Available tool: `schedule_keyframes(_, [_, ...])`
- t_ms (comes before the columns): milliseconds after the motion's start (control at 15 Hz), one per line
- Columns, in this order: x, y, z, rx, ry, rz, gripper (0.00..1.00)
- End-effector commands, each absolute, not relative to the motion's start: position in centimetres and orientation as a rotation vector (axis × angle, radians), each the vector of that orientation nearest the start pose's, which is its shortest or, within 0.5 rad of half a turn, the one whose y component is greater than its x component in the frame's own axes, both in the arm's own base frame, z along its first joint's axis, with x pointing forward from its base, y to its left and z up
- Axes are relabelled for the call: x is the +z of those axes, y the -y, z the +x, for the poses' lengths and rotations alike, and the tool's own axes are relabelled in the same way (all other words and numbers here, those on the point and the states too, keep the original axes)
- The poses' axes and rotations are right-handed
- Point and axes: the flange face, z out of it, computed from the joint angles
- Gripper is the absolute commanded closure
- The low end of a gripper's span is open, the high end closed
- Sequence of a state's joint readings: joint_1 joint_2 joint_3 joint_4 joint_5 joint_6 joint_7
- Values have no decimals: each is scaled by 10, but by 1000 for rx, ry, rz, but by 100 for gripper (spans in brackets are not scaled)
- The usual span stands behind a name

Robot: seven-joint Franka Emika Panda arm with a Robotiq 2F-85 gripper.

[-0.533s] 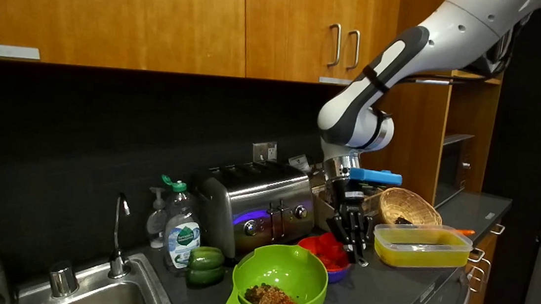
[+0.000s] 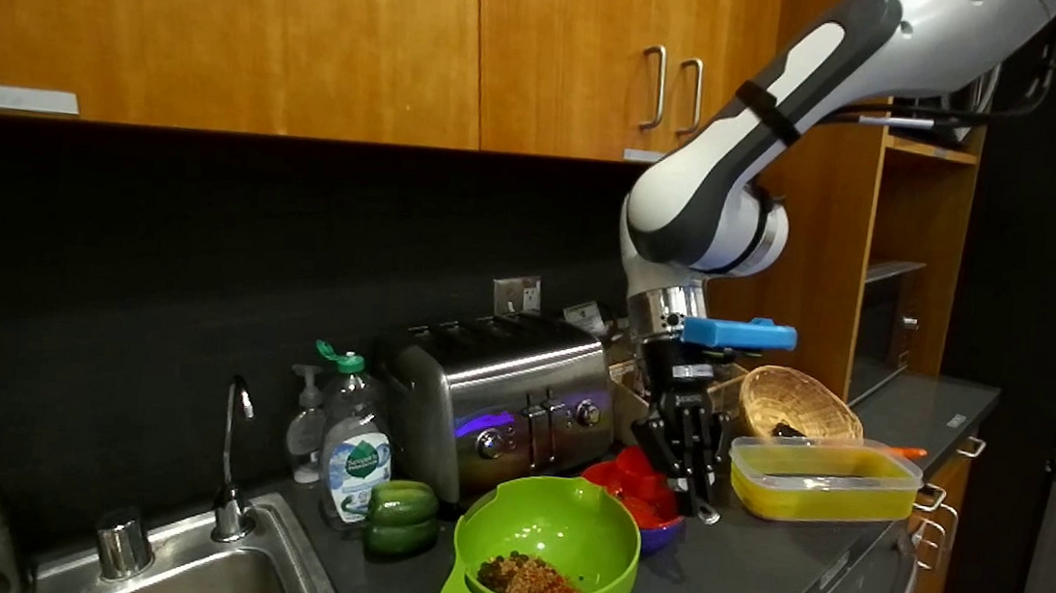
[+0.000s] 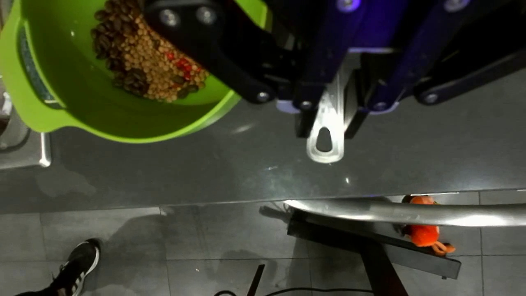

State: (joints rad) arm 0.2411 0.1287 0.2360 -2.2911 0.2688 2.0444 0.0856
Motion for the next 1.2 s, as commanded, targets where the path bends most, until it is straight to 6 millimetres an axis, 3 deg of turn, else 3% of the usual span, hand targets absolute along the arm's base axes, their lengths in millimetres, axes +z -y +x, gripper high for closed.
schedule_keyframes(0, [290,-247,399,610,402,-2953,95])
schedule_keyframes(533, [299,-261,379,578,557,-3006,95])
schedule_keyframes(1133, [305,-271,395,503,508,-3136,95])
